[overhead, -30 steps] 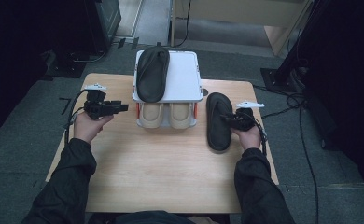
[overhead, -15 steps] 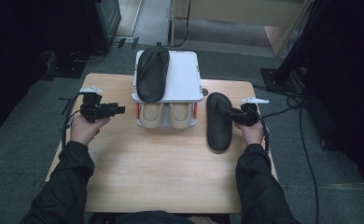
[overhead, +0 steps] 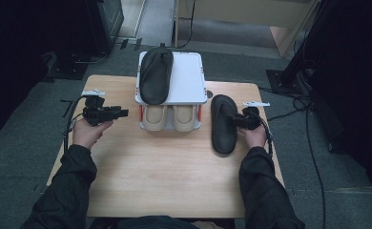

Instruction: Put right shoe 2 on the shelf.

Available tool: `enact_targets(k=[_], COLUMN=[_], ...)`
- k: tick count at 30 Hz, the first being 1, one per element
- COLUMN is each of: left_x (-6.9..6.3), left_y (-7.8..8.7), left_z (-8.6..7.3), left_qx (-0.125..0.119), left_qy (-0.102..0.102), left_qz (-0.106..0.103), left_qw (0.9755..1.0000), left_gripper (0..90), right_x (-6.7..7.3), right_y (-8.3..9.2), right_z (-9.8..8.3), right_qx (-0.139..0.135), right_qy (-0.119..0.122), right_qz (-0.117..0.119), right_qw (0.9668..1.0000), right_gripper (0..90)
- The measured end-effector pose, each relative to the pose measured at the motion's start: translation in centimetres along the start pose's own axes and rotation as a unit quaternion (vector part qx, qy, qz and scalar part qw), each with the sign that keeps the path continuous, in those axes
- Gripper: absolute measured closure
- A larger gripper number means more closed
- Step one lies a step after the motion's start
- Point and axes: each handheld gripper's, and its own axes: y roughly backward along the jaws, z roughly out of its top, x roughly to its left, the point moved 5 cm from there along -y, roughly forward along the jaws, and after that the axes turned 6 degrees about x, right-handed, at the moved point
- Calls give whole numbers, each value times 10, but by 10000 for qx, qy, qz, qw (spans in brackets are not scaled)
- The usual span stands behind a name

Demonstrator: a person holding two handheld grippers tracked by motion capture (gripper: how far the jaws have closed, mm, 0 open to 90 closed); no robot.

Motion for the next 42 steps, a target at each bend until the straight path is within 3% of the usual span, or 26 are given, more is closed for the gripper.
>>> enact_targets(k=[5,10,17,31,42], left_x=[1,1,2,2,2], left_y=[-1,-1,-1,0,1], left_z=[-1,0,-1,-1,-1], left_qx=[16,-1,-6,-37,-88], left_qy=[0,28,39,24,1], left_qz=[8,-8,-25,-48,-70], left_qw=[10000,10000,10000,10000,9999], left_gripper=[516,517,520,519,509], right_x=[0,2,7,5,11], right_y=[-1,0,-1,9,19], right_z=[0,1,3,6,17], right_qx=[20,26,69,85,39], right_qy=[-113,-435,-322,-779,-767], right_qz=[-72,-78,-154,-112,-277], right_qw=[9999,9990,9993,9969,9967], right_gripper=[645,694,722,722,722])
